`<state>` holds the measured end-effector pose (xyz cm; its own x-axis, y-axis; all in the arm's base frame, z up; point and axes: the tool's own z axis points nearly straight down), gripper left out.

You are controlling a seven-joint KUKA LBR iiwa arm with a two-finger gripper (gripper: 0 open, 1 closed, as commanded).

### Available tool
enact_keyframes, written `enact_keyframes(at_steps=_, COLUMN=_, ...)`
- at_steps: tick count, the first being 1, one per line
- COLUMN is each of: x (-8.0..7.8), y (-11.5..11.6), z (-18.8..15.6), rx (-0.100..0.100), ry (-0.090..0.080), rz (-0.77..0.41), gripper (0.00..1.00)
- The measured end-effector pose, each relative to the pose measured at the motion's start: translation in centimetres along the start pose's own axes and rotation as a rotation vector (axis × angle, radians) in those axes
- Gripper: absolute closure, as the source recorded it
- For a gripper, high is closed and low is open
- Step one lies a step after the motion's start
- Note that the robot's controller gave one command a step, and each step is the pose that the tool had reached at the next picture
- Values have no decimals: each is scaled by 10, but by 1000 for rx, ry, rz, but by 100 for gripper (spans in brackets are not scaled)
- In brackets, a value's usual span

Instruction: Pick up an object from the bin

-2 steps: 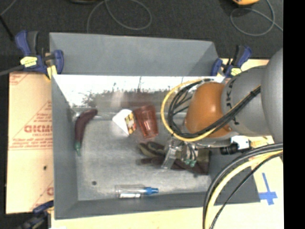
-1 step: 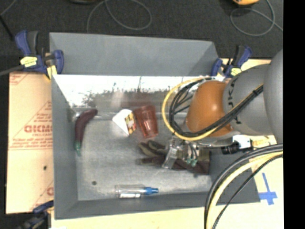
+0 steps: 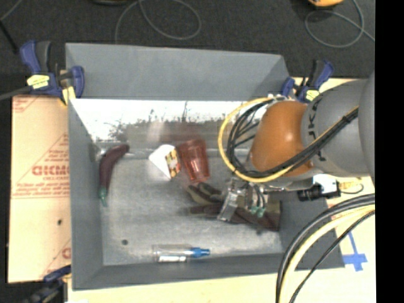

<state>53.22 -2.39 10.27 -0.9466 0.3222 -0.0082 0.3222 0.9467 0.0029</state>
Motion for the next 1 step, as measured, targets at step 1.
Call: enact_keyframes(at_steps=1, x=-1, y=0, z=-21, rx=-1, ry=-4, rz=-1, gripper=100)
